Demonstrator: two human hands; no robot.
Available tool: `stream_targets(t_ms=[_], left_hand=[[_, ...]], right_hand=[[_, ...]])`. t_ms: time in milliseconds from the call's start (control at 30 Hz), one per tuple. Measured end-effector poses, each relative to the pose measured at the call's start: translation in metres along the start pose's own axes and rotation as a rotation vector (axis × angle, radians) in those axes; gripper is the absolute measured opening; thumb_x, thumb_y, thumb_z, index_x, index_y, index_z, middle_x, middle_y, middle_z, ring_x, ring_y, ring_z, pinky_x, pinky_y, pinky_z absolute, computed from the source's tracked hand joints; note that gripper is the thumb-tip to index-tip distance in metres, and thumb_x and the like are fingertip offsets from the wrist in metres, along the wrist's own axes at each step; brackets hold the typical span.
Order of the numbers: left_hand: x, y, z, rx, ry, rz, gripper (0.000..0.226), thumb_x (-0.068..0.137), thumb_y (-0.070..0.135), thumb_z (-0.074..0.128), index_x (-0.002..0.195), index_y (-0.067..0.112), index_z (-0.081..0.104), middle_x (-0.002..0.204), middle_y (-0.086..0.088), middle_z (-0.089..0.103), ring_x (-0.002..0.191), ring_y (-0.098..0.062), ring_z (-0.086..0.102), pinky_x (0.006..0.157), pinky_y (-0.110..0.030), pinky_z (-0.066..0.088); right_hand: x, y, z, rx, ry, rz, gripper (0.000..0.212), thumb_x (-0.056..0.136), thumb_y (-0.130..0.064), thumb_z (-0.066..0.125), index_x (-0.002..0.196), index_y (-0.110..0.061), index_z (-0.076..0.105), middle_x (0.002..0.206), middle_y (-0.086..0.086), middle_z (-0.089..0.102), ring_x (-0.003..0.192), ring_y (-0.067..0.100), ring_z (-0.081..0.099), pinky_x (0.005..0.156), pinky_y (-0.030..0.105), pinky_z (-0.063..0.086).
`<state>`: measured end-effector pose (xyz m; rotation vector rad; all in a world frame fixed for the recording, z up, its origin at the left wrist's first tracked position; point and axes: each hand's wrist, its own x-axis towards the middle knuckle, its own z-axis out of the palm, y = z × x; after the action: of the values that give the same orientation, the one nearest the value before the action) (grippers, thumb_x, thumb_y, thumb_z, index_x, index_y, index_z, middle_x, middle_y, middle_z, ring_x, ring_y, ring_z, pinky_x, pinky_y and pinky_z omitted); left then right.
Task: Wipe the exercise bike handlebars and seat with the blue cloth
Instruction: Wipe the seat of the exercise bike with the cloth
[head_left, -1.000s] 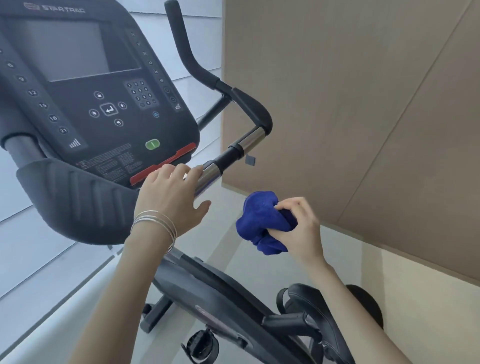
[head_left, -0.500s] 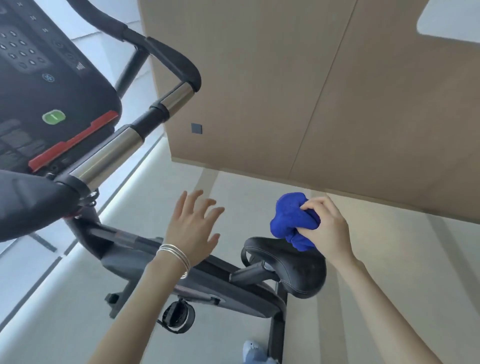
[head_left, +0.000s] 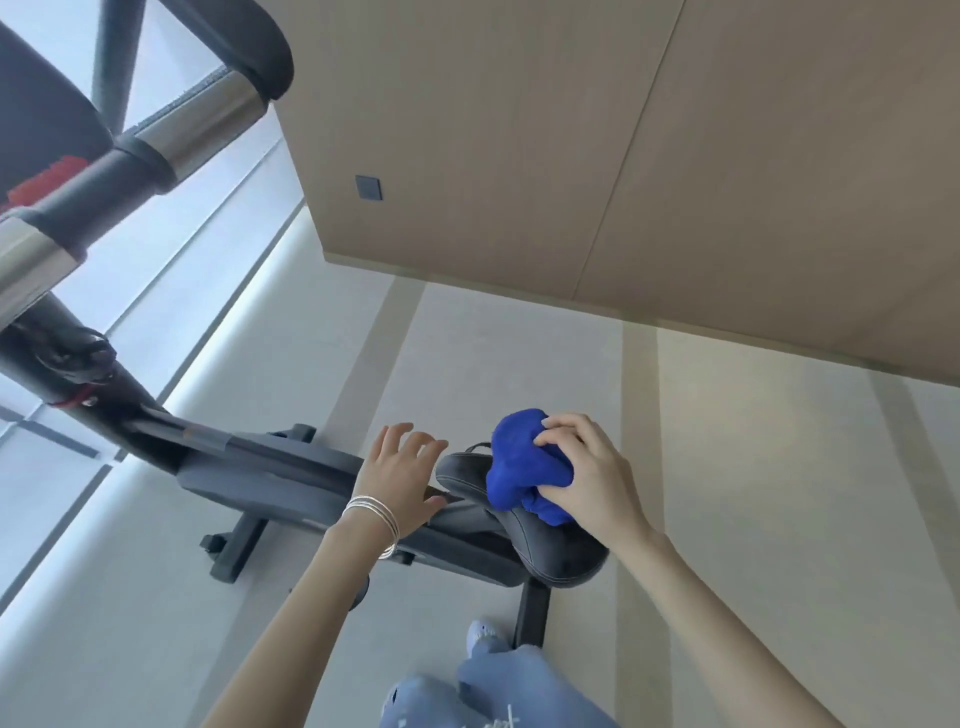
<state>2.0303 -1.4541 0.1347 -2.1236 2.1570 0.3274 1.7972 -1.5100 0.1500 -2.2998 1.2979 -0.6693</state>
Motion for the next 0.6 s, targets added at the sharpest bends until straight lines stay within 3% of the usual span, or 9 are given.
stream_targets(t_ms=[133,267,433,600], left_hand=[[-0.005,-0.008,0.011,-0.059,-0.023,-0.085,0.071,0.083,0.048,0.06,0.142,0.026,0.03,0.144,0.005,0.038,0.14,-0.025,0.019,0.116,-0.034,0.014],[-0.006,-0.019,0.017,-0.063,-0.049,-0.119,0.071,0.083,0.049,0.058,0.143,0.026,0.029,0.143,0.006,0.039,0.139,-0.024,0.021,0.116,-0.033,0.014],[0.0,-0.033,0.02,-0.078,-0.077,-0.091,0.07,0.084,0.047,0.058,0.143,0.024,0.028,0.144,0.004,0.038,0.139,-0.025,0.02,0.117,-0.034,0.016],[0.006,-0.04,0.025,-0.127,-0.093,-0.08,0.068,0.085,0.046,0.057,0.143,0.024,0.029,0.145,0.003,0.038,0.14,-0.025,0.019,0.116,-0.035,0.015]], right_hand=[[0.015,-0.009,0.025,-0.041,-0.124,-0.149,0.06,0.059,-0.016,0.078,0.116,-0.025,0.061,0.123,-0.006,0.057,0.102,0.019,0.055,0.061,0.033,0.054],[0.028,-0.017,0.055,-0.104,-0.234,-0.226,0.059,0.063,-0.016,0.076,0.119,-0.025,0.059,0.127,-0.003,0.055,0.106,0.023,0.053,0.059,0.031,0.054],[0.028,-0.016,0.083,-0.135,-0.408,-0.106,0.054,0.073,-0.027,0.066,0.125,-0.023,0.053,0.137,-0.001,0.046,0.122,0.025,0.042,0.093,0.044,0.045],[0.024,-0.006,0.086,-0.222,-0.405,-0.129,0.064,0.072,-0.065,0.058,0.123,-0.027,0.051,0.141,-0.005,0.042,0.133,0.024,0.034,0.105,0.047,0.033]])
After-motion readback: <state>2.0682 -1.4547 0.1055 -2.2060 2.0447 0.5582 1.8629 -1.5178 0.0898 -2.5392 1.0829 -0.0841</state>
